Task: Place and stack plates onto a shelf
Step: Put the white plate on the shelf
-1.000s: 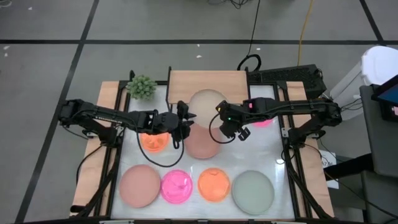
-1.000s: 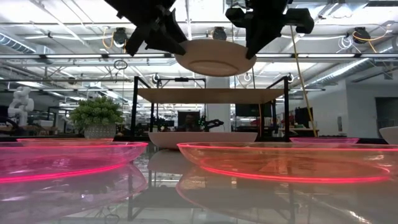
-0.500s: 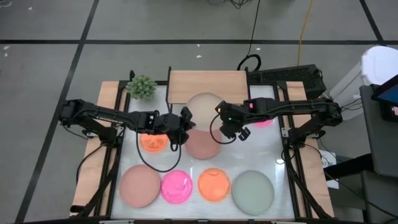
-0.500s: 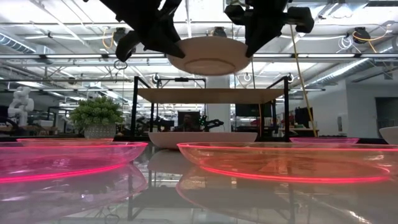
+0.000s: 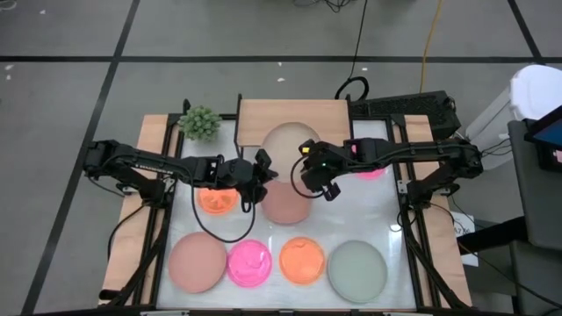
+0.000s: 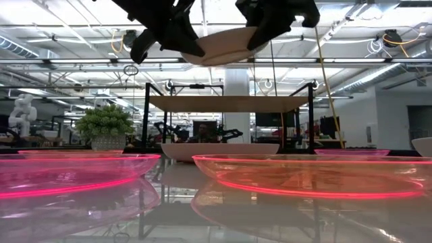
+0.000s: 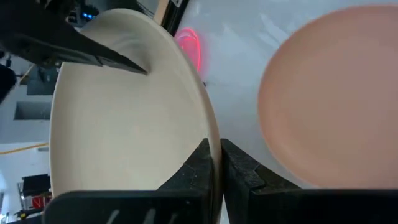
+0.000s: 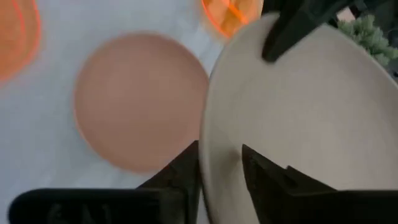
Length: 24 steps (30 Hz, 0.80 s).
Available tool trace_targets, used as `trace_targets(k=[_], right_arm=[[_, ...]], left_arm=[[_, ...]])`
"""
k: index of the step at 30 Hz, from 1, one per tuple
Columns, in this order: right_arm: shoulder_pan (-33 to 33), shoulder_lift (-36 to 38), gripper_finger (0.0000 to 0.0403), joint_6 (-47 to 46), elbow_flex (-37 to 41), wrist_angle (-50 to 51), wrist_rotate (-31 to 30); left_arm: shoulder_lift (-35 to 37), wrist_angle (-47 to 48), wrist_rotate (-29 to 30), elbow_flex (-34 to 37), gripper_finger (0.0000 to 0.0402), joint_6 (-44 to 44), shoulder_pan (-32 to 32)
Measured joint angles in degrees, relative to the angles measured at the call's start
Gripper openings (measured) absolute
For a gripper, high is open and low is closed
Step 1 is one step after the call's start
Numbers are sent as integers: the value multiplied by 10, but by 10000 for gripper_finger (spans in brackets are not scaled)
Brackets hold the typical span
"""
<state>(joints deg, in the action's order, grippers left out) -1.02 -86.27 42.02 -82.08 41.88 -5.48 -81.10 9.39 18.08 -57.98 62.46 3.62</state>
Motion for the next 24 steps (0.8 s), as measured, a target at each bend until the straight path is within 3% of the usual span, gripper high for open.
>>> trace_targets(k=[12,19,24], right_arm=[[22,9,202,-94,0,-30,12],[76,63,221,-143,0,-52,10],[116,115,217,-227,0,-54,8]], left_arm=[[0,3,-2,0,17,-11,-5],[0,-3,6,0,17,-19,-29],[0,-4,28,0,17,-43,-46]])
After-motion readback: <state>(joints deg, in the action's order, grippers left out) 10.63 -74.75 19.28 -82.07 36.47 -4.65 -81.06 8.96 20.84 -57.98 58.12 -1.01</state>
